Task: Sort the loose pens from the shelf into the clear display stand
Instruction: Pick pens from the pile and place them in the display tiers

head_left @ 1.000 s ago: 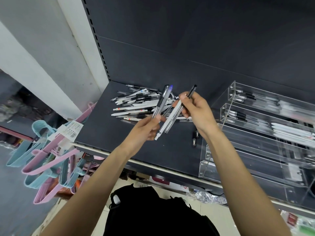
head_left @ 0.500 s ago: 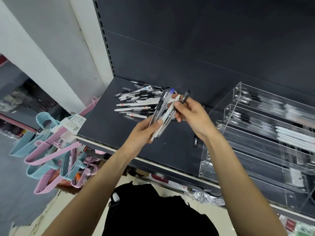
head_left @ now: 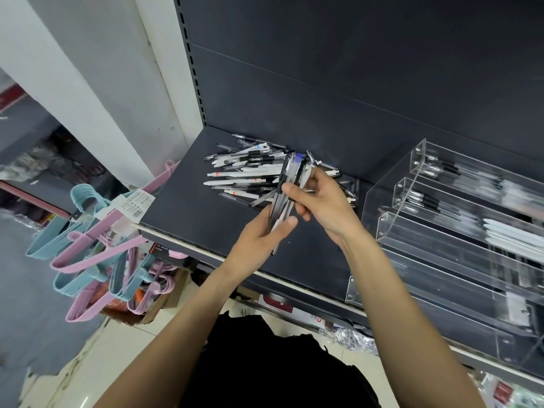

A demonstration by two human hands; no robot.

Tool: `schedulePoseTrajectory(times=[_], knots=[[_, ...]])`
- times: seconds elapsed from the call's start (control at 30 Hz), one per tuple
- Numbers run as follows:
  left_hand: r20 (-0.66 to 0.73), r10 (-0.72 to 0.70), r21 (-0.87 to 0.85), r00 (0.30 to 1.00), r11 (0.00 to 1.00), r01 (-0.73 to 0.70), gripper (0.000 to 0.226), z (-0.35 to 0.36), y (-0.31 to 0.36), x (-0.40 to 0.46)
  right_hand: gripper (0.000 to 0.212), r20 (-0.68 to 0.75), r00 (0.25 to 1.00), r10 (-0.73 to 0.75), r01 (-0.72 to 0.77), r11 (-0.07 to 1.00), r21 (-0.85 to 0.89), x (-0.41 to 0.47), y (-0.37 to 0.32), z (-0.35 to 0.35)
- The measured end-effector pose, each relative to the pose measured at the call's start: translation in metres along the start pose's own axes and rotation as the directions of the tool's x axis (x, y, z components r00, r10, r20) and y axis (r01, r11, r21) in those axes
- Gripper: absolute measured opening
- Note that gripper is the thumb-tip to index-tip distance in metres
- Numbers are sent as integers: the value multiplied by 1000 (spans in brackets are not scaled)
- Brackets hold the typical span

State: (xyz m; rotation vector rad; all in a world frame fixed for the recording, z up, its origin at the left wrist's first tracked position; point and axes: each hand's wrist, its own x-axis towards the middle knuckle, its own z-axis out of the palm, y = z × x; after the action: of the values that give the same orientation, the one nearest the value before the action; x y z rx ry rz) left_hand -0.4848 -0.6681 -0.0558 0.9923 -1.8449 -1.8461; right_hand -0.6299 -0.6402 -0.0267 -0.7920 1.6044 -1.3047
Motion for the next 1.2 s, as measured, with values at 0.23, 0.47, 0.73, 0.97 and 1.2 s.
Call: schedulePoseTrajectory(times=[0.23,0.47,0.73,0.97,1.2], knots=[[28,-37,-383,999,922,44,26,-2,5,-6,4,40,999,-11,4,985,173,-2,-4,7],[140,-71,-575,988,806,139,32,-7,-2,-16,15,116,992,42,-42,999,5,3,-8,9],[288,-168,-537,943,787,304,33,-17,-17,-29,10,237,971,-37,142,886,-441,31,-34,8],[248,-163,-554,955,785,277,35,-27,-22,-33,20,257,966,16,153,768,-622,40,-35,17],[236,-172,-469,957,842,267,34,-32,-29,-33,6,102,970,-222,244,848,-470,38,-43,9]])
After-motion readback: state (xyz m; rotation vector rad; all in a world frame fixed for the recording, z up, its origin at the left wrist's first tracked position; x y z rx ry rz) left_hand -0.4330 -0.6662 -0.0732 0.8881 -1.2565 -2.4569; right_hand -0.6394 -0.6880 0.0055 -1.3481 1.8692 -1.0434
